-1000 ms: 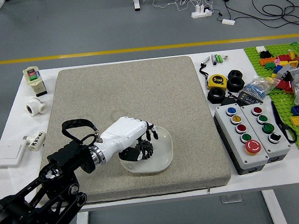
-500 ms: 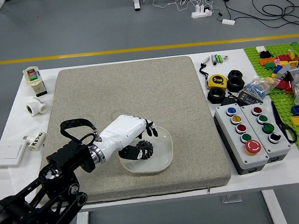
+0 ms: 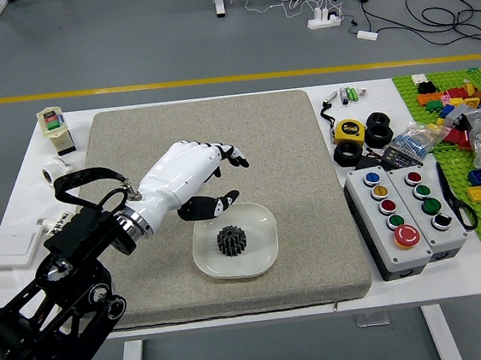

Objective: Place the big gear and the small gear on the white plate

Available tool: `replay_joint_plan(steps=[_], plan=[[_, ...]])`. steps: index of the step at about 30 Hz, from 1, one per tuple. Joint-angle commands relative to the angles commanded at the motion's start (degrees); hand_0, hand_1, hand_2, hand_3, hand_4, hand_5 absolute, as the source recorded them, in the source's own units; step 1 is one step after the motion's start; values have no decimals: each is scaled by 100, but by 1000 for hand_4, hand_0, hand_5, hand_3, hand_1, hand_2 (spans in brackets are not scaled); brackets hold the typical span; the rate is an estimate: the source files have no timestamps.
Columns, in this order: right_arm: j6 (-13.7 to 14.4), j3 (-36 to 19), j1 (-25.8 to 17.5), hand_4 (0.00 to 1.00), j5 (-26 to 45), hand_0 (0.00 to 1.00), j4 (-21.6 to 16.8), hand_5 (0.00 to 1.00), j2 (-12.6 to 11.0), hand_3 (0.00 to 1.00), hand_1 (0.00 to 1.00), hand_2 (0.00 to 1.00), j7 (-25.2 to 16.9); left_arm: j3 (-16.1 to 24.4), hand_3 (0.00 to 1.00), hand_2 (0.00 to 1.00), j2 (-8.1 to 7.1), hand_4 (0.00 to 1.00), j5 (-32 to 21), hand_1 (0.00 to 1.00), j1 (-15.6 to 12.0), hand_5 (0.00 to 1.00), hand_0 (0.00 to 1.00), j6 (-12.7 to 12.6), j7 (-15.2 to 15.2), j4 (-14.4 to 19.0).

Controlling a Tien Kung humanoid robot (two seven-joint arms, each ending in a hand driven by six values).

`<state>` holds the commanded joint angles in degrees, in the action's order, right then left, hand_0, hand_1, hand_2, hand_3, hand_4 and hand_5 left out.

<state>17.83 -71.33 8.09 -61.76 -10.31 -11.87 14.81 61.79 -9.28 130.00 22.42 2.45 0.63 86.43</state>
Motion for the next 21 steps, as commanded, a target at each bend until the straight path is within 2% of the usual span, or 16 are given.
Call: replay_joint_plan(steps=[1, 4, 6, 7, 8, 10, 12, 13, 16, 18, 19, 21], plan=[[1, 0, 0, 755, 2, 600, 0, 670, 1, 559, 609, 694, 0, 70, 620, 655, 11, 735, 0, 487, -13, 168, 385, -15, 4, -43], [9, -33, -4, 755, 9, 600, 0, 670, 6, 559, 609, 694, -1, 590, 620, 655, 82, 735, 0, 487, -142, 168, 385, -409, 82, -316], [8, -40, 0, 755, 6, 600, 0, 670, 6, 559, 609, 694, 1, 912, 620, 655, 98, 735, 0, 487, -192, 168, 385, -586, 94, -431], [5, -48, 2, 755, -8, 599, 0, 669, 5, 559, 609, 694, 2, 1089, 601, 674, 117, 742, 0, 590, -221, 312, 538, -722, 76, -530], [3, -53, 3, 755, -17, 599, 0, 669, 4, 559, 609, 694, 2, 1252, 601, 674, 128, 742, 0, 590, -238, 312, 538, -869, 64, -610], [-2, -47, 8, 755, -23, 599, 0, 669, 4, 559, 609, 694, 4, 1551, 601, 674, 164, 742, -257, 590, -300, 312, 538, -1117, 64, -733], [-3, -70, 3, 755, -39, 599, 0, 669, 6, 559, 609, 694, 5, 1921, 601, 674, 216, 742, -768, 590, -389, 312, 538, -1369, -123, -874], [-4, -73, 3, 755, -44, 599, 0, 670, 6, 559, 609, 694, 5, 2089, 629, 761, 236, 726, -985, 661, -452, 457, 668, -1449, -247, -949], [-2, -85, 2, 755, -45, 599, 0, 670, 10, 559, 609, 694, 8, 2451, 629, 761, 261, 726, -1721, 661, -524, 457, 668, -1369, -527, -1189], [-4, -87, 7, 755, -57, 599, 0, 670, 12, 559, 609, 694, 14, 2613, 629, 761, 262, 726, -2091, 661, -553, 457, 668, -1146, -584, -1381], [-5, -83, 10, 755, -59, 599, 0, 670, 14, 559, 608, 694, 17, 2703, 666, 803, 265, 757, -2352, 701, -576, 591, 726, -970, -566, -1495], [-2, -100, 10, 755, -63, 599, 0, 670, 21, 559, 608, 694, 21, 2776, 666, 803, 274, 757, -2836, 701, -618, 591, 726, -739, -558, -1645]])
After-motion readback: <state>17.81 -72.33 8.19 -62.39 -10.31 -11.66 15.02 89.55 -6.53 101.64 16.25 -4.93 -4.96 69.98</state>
